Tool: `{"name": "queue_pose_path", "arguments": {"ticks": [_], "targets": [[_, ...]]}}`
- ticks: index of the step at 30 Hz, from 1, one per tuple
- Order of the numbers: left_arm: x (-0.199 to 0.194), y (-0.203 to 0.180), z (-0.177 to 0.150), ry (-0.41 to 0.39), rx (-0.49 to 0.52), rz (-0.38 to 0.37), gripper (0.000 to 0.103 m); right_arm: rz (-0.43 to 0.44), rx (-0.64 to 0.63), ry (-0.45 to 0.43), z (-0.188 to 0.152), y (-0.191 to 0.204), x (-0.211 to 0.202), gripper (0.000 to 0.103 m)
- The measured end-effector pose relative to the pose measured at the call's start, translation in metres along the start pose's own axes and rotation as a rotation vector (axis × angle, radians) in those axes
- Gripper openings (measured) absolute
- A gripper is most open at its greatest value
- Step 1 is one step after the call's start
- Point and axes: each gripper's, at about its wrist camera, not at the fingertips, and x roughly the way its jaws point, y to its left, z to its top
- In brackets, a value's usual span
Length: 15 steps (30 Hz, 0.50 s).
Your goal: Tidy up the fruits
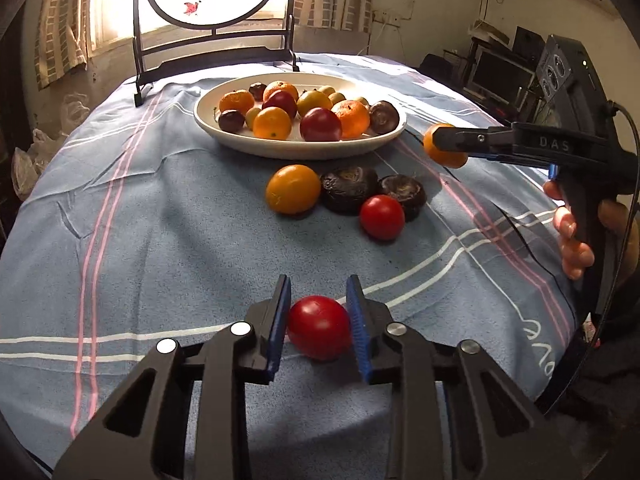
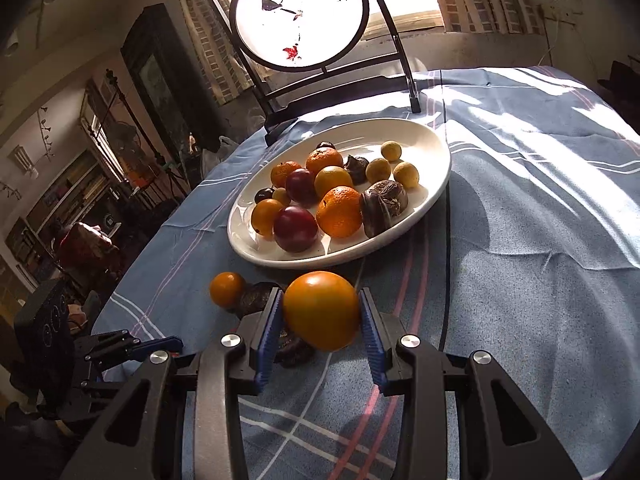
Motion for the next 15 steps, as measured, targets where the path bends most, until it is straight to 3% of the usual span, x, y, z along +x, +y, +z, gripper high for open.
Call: {"name": "queue_pose_path", "arguments": {"ticks": [4,7,8,12,14,15], "targets": [[-0.009,-0.005,-0.009,-0.005,0.015,0.010,0.029,0.011,-0.007,-0.001,-0.005,0.000,-0.011,0.038],[-0.009,-0.002,-0.016,0.008,-0.020,-0.007,0.051,0.026,-0.005,-0.002,-0.009,0.001,-0.013,0.038],[-0.007,-0.002,-0.019,0.011,-0.021,0.004,0.053,0.031,-0.004,-0.003,-0.009,0.002,-0.012,0.038],[-0.006,-0.003,-0.020,0.003,-0.022,0.022,0.048,0.035,-0.010,0.000,-0.013,0.004,-0.012,0.038],[-0.006,0.001,-0.020,-0.002,-0.038,0.019,0.030,0.031,-0.009,0.004,-0.015,0.004,-0.011,0.038],[-0.006,0.003,-0.019,-0.003,-0.052,0.008,0.030,0.030,-0.007,0.006,-0.016,0.003,-0.011,0.038]]}}
